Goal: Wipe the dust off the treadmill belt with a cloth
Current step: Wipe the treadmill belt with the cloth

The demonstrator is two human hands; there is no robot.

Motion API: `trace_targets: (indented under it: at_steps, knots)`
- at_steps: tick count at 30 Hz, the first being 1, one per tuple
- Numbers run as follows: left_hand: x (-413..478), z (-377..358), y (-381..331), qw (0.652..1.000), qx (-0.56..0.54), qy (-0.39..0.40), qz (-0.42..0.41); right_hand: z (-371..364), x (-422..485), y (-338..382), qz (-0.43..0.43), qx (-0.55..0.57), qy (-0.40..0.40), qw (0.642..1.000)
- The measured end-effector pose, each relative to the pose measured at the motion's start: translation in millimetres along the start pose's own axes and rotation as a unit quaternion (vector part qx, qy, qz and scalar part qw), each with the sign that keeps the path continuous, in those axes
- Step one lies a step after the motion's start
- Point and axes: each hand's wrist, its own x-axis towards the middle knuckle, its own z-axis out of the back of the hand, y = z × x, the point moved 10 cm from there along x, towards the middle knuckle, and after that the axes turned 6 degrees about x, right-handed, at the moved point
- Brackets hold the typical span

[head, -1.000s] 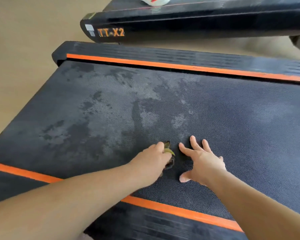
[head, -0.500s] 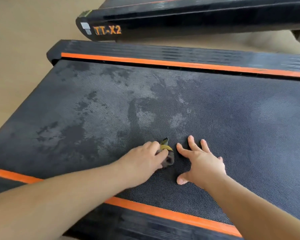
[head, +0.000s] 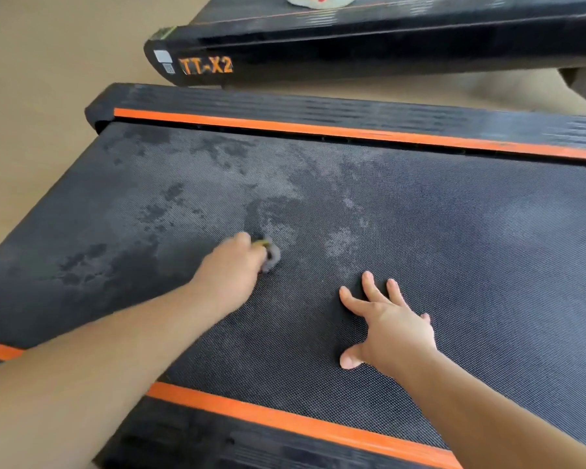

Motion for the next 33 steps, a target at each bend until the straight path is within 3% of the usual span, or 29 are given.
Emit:
trace_targets:
  at_steps: [2, 3, 6, 8, 9, 13, 15, 17, 20, 24, 26, 27, 31, 33]
  knots:
    - [1, -2, 6, 0.997, -0.034, -0.015, 0.068, 0, 0, -1, 0.0, 0.001, -0.005, 1.0]
    - [-7, -4, -16, 0.997, -0.056, -0.017, 0.049, 0, 0, -1, 0.002, 0.001, -0.008, 1.0]
    - [-61, -4, -117, 0.981, -0.1, 0.054, -0.159, 1, 0, -1, -0.002, 0.0, -0.008, 1.0]
    - [-61, -6, -119, 0.965, -0.061, 0.09, -0.24, 0, 0, 0, -0.002, -0.003, -0.005, 1.0]
    - [-43, -6, -98, 0.971, -0.033, 0.081, -0.221, 0, 0, 1, 0.0, -0.004, -0.005, 1.0]
    - [4, 0, -9, 0.999, -0.005, -0.018, 0.03, 1, -1, 1, -0.003, 0.002, 0.004, 1.0]
    - [-13, -5, -50, 0.999, -0.033, -0.027, 0.007, 1, 0, 1, 0.001, 0.003, 0.002, 1.0]
    - [-39, -10, -111, 0.992, -0.067, 0.011, -0.102, 2, -1, 1, 0.007, 0.009, -0.013, 1.0]
    - [-37, -3, -113, 0.983, -0.064, 0.029, -0.171, 5, -8, -1, 0.029, 0.019, -0.036, 0.999]
    - [25, 4, -26, 0.998, -0.054, -0.026, 0.031, 35, -14, -28, 0.018, -0.009, -0.084, 0.996]
    - [35, 2, -36, 0.992, -0.075, -0.051, 0.089, 46, -9, -54, -0.035, -0.035, -0.095, 0.994]
    - [35, -3, -63, 0.993, -0.083, -0.047, 0.062, 47, -6, -66, -0.065, -0.011, -0.089, 0.994]
    - [20, -15, -180, 0.972, -0.083, 0.012, -0.221, 38, 5, -80, -0.097, 0.057, -0.068, 0.991]
    - [50, -13, -151, 0.975, -0.039, 0.002, -0.22, 35, 6, -82, -0.099, 0.053, -0.063, 0.992]
